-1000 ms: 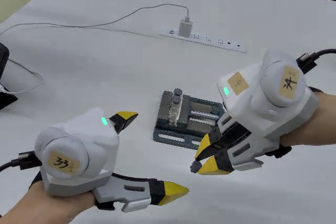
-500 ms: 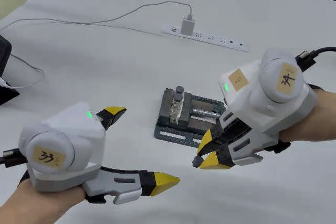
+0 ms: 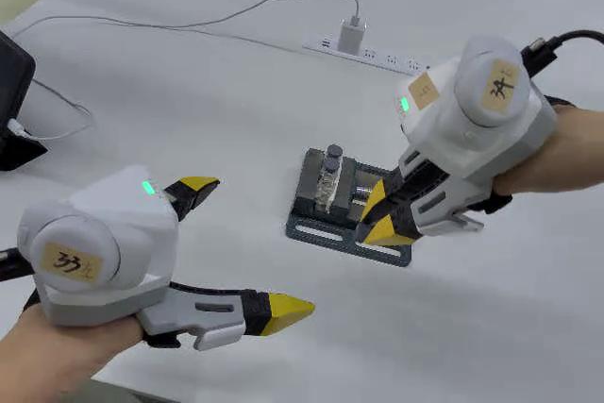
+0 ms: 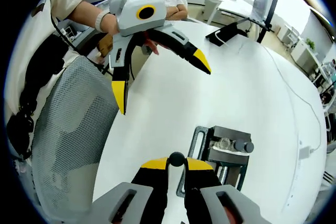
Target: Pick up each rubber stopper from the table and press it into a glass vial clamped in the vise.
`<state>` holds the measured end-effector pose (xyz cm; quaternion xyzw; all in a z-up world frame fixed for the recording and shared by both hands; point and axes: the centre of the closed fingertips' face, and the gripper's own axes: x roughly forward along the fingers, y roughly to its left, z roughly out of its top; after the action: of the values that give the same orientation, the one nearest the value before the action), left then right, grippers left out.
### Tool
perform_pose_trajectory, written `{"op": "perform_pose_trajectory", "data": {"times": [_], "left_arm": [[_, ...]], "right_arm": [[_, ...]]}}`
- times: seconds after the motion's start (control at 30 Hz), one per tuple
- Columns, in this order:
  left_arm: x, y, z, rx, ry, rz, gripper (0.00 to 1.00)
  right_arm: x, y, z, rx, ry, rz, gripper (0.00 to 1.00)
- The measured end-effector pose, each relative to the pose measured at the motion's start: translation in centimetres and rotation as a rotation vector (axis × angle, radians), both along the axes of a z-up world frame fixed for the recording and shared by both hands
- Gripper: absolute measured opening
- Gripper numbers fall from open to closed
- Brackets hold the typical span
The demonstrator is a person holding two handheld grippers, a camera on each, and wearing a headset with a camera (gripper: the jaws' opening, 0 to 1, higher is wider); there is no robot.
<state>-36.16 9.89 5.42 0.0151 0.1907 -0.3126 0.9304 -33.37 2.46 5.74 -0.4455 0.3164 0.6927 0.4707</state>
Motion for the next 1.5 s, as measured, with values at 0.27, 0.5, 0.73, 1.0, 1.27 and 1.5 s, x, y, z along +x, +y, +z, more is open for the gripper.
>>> {"op": "perform_pose_trajectory", "data": {"times": [0.27,0.5,0.73,1.0,1.27,1.5], "left_arm": [[-0.2,0.1,-0.2,-0.001,0.007,-0.007,0.99],[-0.3,0.0,-0.4,-0.007,0.015,-0.011,0.98],[-0.4,0.0,-0.6,-0.008,0.021,-0.011,0.98],[-0.3,0.0,-0.6,-0.007,0.026,-0.014,0.99],[-0.3,0.1,-0.8,-0.009,0.036,-0.011,0.99],[-0.5,0.1,-1.1,-0.016,0.043,-0.006,0.99]], "right_arm": [[2.9,1.7,0.2,-0.027,-0.057,0.043,0.06],[5.0,2.4,-0.3,-0.062,-0.109,0.096,0.06],[5.7,2.8,-1.1,-0.091,-0.14,0.163,0.05],[5.9,3.3,-1.5,-0.102,-0.169,0.3,0.05],[5.9,3.7,-1.9,-0.117,-0.178,0.375,0.05],[6.3,4.2,-2.7,-0.129,-0.169,0.36,0.05]]}}
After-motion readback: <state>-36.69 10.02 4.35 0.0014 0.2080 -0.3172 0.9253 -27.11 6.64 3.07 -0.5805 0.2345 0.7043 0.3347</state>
